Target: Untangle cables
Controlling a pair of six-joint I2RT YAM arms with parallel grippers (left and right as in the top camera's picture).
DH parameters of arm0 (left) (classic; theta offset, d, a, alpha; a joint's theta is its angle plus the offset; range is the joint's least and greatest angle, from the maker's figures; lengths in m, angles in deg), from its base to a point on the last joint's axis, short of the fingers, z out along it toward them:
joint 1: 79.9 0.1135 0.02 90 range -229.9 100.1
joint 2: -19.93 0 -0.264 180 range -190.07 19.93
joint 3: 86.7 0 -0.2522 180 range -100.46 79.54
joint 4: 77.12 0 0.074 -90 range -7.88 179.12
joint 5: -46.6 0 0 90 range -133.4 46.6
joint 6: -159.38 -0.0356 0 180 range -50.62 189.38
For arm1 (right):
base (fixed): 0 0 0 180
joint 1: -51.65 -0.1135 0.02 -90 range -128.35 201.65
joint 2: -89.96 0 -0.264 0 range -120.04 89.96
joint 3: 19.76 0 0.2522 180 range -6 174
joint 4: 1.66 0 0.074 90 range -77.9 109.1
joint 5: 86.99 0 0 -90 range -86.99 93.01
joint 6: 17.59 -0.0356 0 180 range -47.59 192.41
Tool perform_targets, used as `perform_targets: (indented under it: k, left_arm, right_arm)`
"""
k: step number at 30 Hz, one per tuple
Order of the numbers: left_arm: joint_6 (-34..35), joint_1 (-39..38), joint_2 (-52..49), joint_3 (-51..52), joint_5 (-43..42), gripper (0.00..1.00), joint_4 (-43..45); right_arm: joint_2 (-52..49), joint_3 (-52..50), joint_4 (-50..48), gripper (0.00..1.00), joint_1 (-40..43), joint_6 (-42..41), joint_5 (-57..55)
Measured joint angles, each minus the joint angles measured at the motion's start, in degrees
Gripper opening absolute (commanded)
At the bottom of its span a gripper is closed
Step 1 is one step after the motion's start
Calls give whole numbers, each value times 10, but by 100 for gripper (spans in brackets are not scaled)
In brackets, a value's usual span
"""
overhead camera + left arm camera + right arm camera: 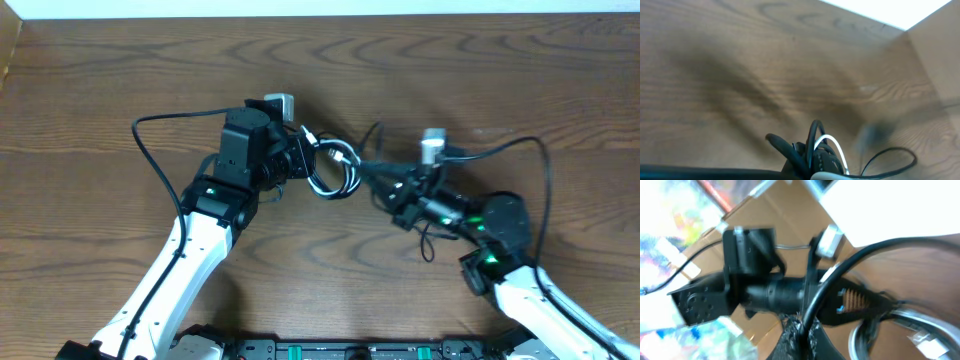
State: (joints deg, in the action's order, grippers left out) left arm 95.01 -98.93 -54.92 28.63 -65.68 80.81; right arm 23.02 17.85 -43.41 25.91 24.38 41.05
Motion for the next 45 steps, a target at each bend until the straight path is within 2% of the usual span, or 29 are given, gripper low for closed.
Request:
perform_targets:
  k: [4, 7, 10, 12, 13, 14, 15, 17, 19, 20, 24, 29, 33, 36, 42, 45]
  left_arm:
    - [-15, -1, 0, 0, 30, 8, -29]
    - [-16, -1, -1, 0, 61, 8, -38]
    - [-5, -1, -1, 0, 77, 8, -27]
    - [6, -1, -1, 0, 80, 8, -13]
    - [11, -1, -1, 0, 81, 7, -3]
    - [14, -1, -1, 0, 83, 8, 8]
    - [19, -1, -1, 0, 85, 8, 26]
    - [34, -1, -1, 0, 87, 8, 54]
    - [55, -1, -1, 0, 83, 8, 88]
    - [64, -1, -2, 0, 78, 8, 100]
    - [78, -1, -2, 0, 53, 8, 113]
    - [58, -1, -2, 0, -4, 7, 112]
    - [50, -1, -2, 0, -53, 8, 112]
    - [58, -1, -2, 0, -86, 8, 112]
    - [106, -1, -2, 0, -146, 7, 114]
    - [127, -3, -2, 0, -156, 8, 114]
  right_arm:
    - [23, 3, 96, 1, 59, 0, 15]
    - [27, 4, 210, 1, 87, 16, 6]
    - [27, 4, 309, 5, 101, 25, -13]
    - [27, 3, 368, 18, 103, 35, -22]
    - [27, 3, 389, 20, 103, 42, -27]
    - [27, 3, 415, 40, 103, 45, -32]
    - [27, 3, 443, 57, 103, 51, -43]
    - [27, 4, 471, 72, 103, 51, -53]
    - [27, 4, 504, 92, 103, 54, -66]
    - [27, 3, 516, 95, 103, 58, -72]
    - [27, 3, 522, 97, 103, 73, -74]
    - [27, 3, 466, 99, 103, 100, -32]
    - [30, 3, 434, 98, 103, 76, 2]
    - [30, 3, 423, 92, 103, 25, 13]
    - [30, 3, 351, 71, 102, -57, 22]
    - [30, 3, 315, 57, 92, -85, 23]
